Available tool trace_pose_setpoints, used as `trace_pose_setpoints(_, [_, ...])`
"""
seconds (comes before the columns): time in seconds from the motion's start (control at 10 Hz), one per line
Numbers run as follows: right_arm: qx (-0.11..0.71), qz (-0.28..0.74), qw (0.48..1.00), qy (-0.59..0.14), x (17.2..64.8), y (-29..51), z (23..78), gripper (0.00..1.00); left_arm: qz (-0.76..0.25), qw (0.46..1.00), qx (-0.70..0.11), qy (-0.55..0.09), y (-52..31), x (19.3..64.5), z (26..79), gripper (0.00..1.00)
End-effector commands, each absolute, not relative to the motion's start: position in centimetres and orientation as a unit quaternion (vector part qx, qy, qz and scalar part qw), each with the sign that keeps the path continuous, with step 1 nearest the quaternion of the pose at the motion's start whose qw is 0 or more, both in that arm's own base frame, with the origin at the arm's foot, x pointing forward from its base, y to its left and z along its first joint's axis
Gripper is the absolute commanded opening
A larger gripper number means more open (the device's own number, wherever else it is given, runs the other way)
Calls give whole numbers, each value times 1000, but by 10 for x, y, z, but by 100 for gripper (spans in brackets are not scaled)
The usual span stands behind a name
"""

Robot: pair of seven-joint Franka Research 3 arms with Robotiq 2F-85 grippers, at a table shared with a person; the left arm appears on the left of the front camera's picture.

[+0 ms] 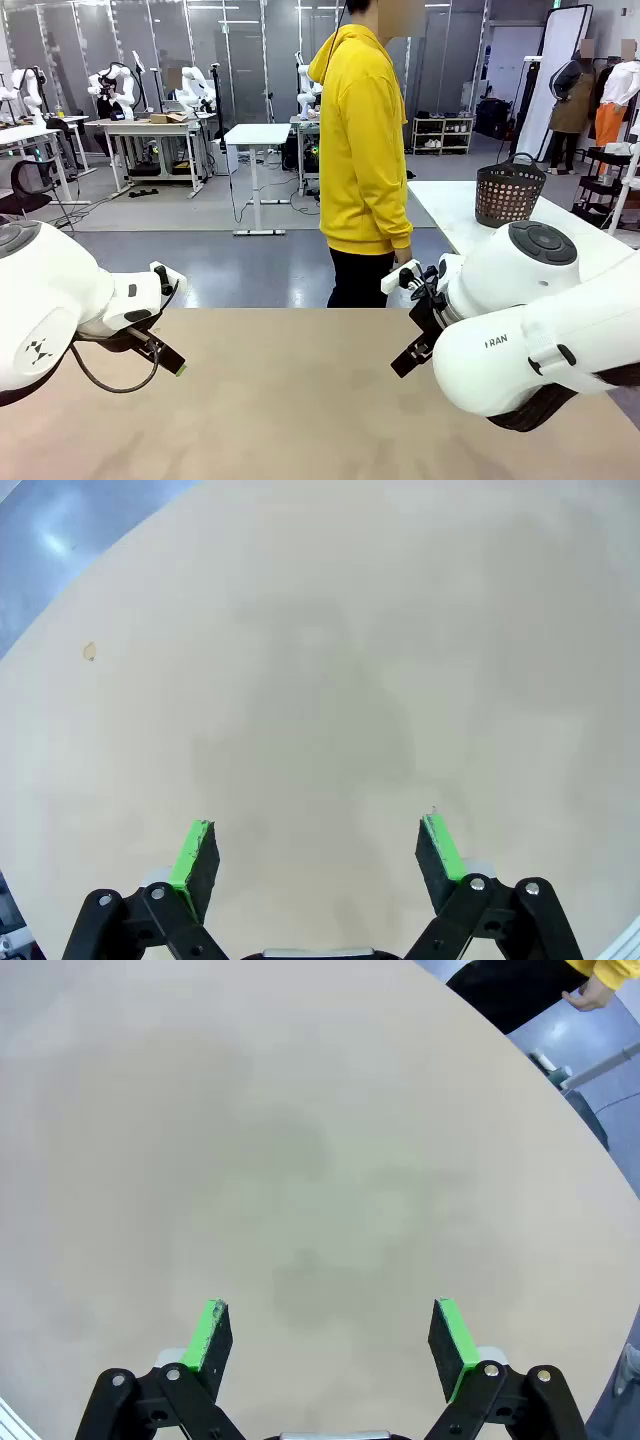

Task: Fold the towel.
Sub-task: Grab the top end of the 100 cm Hotel Towel extended by the human.

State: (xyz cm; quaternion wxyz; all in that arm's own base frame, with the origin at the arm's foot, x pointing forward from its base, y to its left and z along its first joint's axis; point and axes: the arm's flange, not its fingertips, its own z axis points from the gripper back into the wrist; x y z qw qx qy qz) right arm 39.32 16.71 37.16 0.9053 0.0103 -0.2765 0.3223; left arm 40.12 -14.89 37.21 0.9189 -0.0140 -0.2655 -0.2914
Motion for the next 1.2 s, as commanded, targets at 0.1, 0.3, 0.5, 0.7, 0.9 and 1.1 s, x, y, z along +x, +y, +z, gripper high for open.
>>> trace_pose_setpoints(0.1, [10,322,905,-277,393,167,372,100,-292,919,-14,-266,-149,401,372,100])
trace_pose_setpoints(0.3, [10,322,905,-277,393,167,372,100,-292,919,-14,-266,-149,401,372,100])
trace_pose_setpoints(0.5, [10,322,905,-277,393,167,372,100,-292,919,-14,-266,-149,401,372,100])
trace_pose_setpoints(0.7, [10,322,905,-277,393,167,372,100,-292,919,-14,-266,-149,401,372,100])
trace_pose_setpoints(0.9, [10,323,905,-277,393,167,372,100,-292,919,-14,-266,-149,401,372,100])
trace_pose_setpoints(1.1, [14,309,908,-284,408,161,403,100,-289,920,-32,-264,-146,402,387,100])
